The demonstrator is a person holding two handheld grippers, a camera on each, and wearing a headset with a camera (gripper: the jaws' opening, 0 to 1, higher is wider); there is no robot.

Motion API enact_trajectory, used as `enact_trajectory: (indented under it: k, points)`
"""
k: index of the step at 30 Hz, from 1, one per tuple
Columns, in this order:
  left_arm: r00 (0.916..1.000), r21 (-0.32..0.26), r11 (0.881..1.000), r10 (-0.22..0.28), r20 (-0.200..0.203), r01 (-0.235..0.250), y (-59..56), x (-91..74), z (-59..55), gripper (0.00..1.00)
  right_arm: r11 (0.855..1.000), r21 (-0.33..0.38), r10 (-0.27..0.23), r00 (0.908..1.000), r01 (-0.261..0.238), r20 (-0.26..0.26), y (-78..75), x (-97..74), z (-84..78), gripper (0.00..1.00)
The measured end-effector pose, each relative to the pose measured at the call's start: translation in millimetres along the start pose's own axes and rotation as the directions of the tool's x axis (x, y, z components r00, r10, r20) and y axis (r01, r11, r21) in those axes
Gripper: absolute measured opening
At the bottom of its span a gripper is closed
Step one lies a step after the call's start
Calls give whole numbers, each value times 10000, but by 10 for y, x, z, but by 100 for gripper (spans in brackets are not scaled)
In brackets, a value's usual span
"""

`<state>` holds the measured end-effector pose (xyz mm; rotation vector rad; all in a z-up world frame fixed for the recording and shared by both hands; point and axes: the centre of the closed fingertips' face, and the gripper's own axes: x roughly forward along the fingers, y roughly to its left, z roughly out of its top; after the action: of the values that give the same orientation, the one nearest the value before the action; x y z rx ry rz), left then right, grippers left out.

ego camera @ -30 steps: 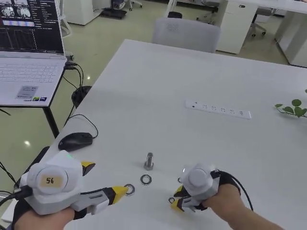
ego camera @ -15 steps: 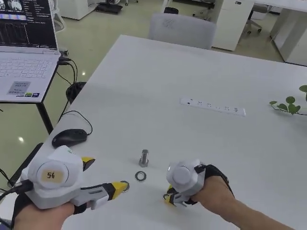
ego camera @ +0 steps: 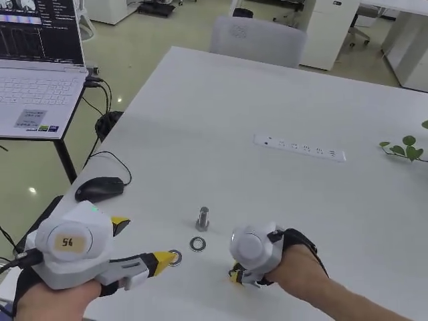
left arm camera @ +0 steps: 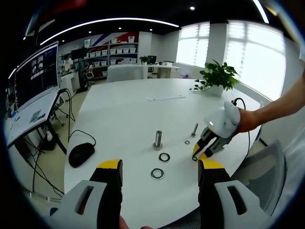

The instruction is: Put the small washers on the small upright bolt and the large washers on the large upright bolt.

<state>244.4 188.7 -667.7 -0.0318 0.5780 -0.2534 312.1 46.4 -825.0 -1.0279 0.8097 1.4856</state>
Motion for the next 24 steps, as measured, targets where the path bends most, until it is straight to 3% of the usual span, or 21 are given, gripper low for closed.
enact_trajectory:
  k: [2, 12, 19, 24]
  points:
    - [10000, 17, 10000, -3, 1, 3, -5, -2, 2, 64, 9989, 467, -51, 9995, 38, 298, -6, -1, 6, 14]
    - [10000, 39, 10000, 2, 33, -2, 11, -3, 26, 63, 9901, 1401, -196, 9944, 49, 1038, 8, -90, -38, 14]
    - [10000, 101, 9999, -82, 48, 81, -16, 13, 42, 63, 9797, 1987, -548, 9887, 263, 1393, -76, -223, -88, 14]
    - [9999, 120, 9999, -101, 61, 101, -21, 12, 50, 63, 9640, 2591, -1036, 9813, 588, 1624, -206, -373, -160, 14]
